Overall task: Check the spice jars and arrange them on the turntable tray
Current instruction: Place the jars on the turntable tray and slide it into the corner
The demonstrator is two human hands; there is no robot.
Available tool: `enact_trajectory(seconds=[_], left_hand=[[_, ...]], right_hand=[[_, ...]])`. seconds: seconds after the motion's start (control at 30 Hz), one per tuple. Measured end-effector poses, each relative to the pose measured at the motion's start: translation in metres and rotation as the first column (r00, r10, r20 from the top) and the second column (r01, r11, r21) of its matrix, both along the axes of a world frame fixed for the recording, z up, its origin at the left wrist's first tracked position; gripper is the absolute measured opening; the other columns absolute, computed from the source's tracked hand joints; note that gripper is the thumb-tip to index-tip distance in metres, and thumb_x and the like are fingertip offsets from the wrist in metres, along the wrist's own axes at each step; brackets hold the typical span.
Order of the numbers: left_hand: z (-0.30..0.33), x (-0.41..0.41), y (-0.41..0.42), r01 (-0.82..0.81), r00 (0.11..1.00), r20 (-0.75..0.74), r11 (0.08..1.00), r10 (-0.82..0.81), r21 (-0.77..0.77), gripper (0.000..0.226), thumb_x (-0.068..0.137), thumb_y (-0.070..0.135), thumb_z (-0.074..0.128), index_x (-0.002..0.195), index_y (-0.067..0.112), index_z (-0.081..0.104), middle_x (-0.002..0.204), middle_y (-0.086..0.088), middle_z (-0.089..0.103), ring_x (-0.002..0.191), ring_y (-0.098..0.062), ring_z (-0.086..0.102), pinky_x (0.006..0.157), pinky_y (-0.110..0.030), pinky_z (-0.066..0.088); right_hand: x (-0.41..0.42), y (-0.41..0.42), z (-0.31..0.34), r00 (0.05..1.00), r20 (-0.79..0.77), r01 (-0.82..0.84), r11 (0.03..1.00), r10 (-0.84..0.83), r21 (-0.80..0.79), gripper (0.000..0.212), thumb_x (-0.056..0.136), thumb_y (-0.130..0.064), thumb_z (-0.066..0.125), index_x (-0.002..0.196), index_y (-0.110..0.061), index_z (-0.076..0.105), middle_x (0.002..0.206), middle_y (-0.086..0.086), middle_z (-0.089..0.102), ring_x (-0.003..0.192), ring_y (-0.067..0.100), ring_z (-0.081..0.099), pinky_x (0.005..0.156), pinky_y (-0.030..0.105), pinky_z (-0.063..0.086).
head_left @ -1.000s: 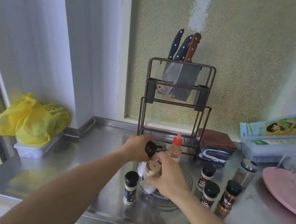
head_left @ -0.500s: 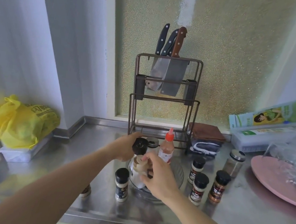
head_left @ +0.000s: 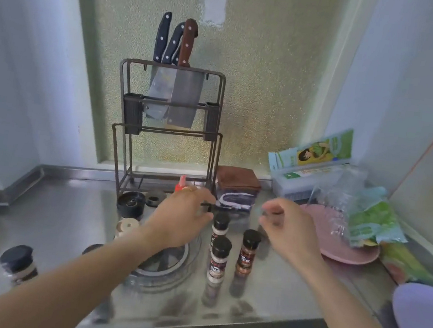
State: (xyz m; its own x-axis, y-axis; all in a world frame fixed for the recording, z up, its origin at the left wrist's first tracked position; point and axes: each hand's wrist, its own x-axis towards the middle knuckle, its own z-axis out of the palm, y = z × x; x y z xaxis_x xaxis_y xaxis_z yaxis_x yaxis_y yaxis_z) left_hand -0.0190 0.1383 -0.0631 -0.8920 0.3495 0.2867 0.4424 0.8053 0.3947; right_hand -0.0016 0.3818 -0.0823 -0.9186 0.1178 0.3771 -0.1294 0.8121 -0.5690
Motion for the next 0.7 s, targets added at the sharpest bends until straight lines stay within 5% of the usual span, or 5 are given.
enact_trajectory(seconds=[0.13,0.4,0.7], left_hand=[[-0.018,-0.024,0.031,-0.004,0.997,0.076,1.0,0.006,-0.018,0.038,0.097,0.031,0.06,0.135,0.025,0.059,0.128,-0.004,0.064,0.118,-0.023,0.06,0.102,-0.036,0.045],[-0.043,-0.063,0.059,-0.05,0.987,0.148,0.996,0.061,-0.078,0.045,0.091,0.036,0.068,0.134,0.03,0.059,0.128,0.002,0.067,0.118,-0.022,0.063,0.102,-0.04,0.05],[-0.052,-0.073,0.063,-0.061,0.986,0.156,0.998,0.065,-0.032,0.038,0.076,0.027,0.081,0.111,0.029,0.066,0.107,0.006,0.073,0.1,-0.018,0.067,0.09,-0.036,0.055]], right_hand=[[-0.03,0.053,-0.026,0.983,0.094,0.158,0.987,-0.158,0.004,0.035,0.084,-0.026,0.077,0.117,-0.022,0.066,0.119,0.001,0.073,0.106,0.023,0.07,0.092,0.037,0.054],[-0.107,0.071,-0.054,0.975,0.168,0.148,0.989,-0.144,-0.013,0.08,0.084,-0.036,0.08,0.15,-0.023,0.036,0.143,0.014,0.053,0.128,0.035,0.055,0.096,0.04,0.048],[-0.129,0.064,-0.065,0.976,0.144,0.157,0.987,-0.16,0.032,0.056,0.08,-0.029,0.083,0.124,-0.025,0.05,0.121,0.007,0.069,0.105,0.032,0.067,0.084,0.041,0.056]])
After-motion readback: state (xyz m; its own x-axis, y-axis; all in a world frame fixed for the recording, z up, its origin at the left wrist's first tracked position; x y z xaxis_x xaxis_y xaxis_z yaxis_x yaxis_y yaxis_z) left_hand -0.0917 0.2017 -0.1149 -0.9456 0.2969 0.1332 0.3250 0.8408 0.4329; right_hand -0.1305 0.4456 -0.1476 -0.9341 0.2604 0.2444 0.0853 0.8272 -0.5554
